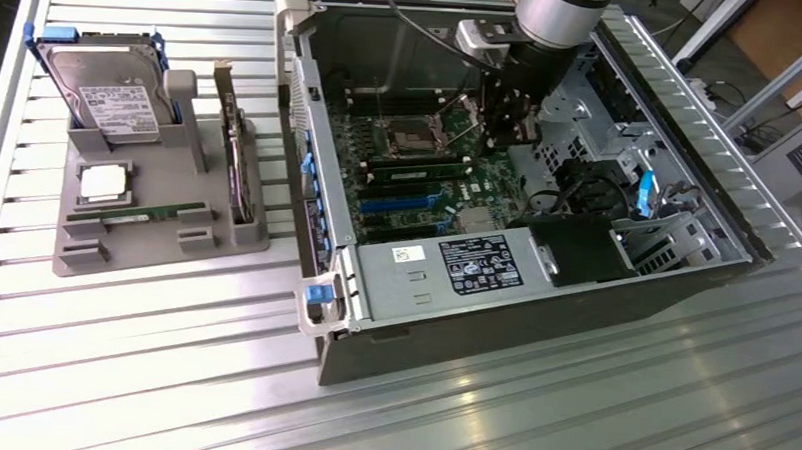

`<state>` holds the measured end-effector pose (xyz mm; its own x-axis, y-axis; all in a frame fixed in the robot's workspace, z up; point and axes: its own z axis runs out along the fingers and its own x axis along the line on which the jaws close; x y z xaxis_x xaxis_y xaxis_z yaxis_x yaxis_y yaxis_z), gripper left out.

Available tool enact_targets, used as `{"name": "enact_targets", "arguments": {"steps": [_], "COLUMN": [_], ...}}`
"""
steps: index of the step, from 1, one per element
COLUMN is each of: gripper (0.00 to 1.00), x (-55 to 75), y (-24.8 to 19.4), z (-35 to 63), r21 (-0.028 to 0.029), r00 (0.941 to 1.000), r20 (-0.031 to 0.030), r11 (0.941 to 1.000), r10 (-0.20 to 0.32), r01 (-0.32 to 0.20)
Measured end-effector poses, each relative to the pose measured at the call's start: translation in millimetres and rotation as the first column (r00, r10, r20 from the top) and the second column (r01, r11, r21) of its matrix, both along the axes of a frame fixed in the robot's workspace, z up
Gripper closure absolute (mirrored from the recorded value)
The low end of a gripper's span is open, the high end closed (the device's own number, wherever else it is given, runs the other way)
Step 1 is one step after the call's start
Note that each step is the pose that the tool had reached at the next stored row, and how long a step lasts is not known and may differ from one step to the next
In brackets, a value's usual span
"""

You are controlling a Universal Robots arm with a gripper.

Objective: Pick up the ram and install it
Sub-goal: 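Press down the ram until it locks into place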

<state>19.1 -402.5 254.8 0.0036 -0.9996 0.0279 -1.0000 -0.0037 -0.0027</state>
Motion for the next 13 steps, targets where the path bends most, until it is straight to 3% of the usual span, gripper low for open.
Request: {"name": "enact_targets", "arguments": {"steps": [3, 6, 13], "gripper": [0.90, 0.90, 0.90], "x": [5.0, 6.4, 6.5], "y": [0.0, 0.0, 0.0], "z": [4.5, 15.6, 24.7], "r21": [0.0001, 0.0002, 0.0038], "r00": [1.0000, 1.0000, 1.0000], "r20": [0.0000, 0.0001, 0.0001], "r11": [1.0000, 1.0000, 1.0000], "r10": [0.000, 0.000, 0.000], "r01": [0.000, 0.000, 0.000]}}
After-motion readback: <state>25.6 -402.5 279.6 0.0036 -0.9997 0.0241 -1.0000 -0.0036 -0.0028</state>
